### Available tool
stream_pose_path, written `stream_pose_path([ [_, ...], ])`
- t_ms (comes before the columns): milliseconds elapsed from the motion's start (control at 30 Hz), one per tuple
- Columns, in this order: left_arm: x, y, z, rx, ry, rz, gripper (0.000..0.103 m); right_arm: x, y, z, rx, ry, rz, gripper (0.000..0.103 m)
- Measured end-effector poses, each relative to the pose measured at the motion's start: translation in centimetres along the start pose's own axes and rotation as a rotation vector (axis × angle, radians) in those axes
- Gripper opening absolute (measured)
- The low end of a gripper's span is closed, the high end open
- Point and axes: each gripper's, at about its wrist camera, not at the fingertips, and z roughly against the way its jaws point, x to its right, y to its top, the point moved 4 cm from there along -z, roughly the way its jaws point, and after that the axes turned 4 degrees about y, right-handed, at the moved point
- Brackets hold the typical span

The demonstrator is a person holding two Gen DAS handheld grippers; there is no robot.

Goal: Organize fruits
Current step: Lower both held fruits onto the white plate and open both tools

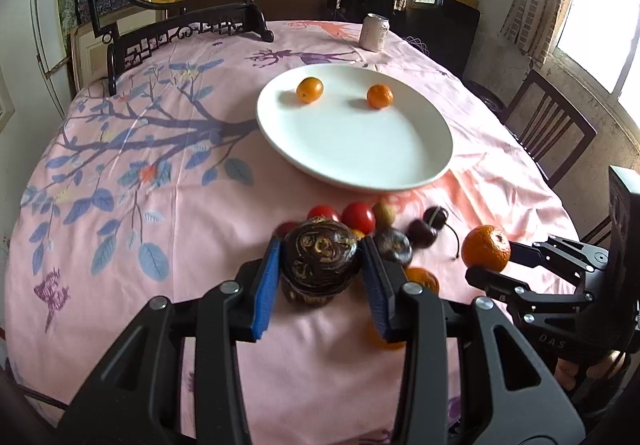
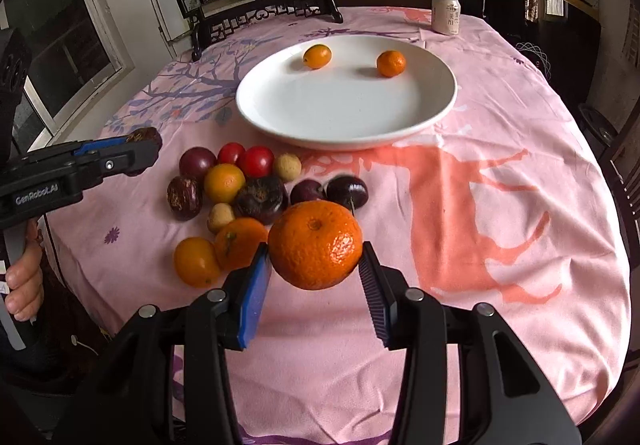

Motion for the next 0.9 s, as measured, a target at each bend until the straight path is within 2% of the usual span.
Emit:
stream_pose_path([
  [167,-0.8,7.6,-4.3,-0.048,0.007,0.036,0.04,0.5,6.6,-0.9,0.047,-0.012,0.07,0.045],
  [333,-1.3,13.1,-10.5,-0.091,0.065,0.09,0.04,2.7,13.1,-6.1,0.006,-0.047,0.088,0.045],
  [533,-1.4,15.0,-15.4,-0.133,0.053,0.15,0.04,5.1,17.0,-13.1,-0.099,-0.051,0.07,0.045],
  [700,-2.0,15.4,-17.2,-0.159,0.051,0.176,0.042,5.0,17.9,-15.4,-0.115,-0.065,0.109,0.045],
  [733,-2.1,15.5,-17.2,-0.153,0.048,0.18,0.044,5.0,17.9,-15.4,-0.113,-0.072,0.116,0.049],
  [800,-2.5,15.7,-16.5,-0.136,0.03,0.196,0.063,4.9,18.2,-14.7,-0.086,-0.094,0.129,0.061],
  [900,-2.7,15.8,-13.8,-0.085,0.007,0.203,0.066,4.7,18.4,-12.3,-0.037,-0.118,0.142,0.061],
])
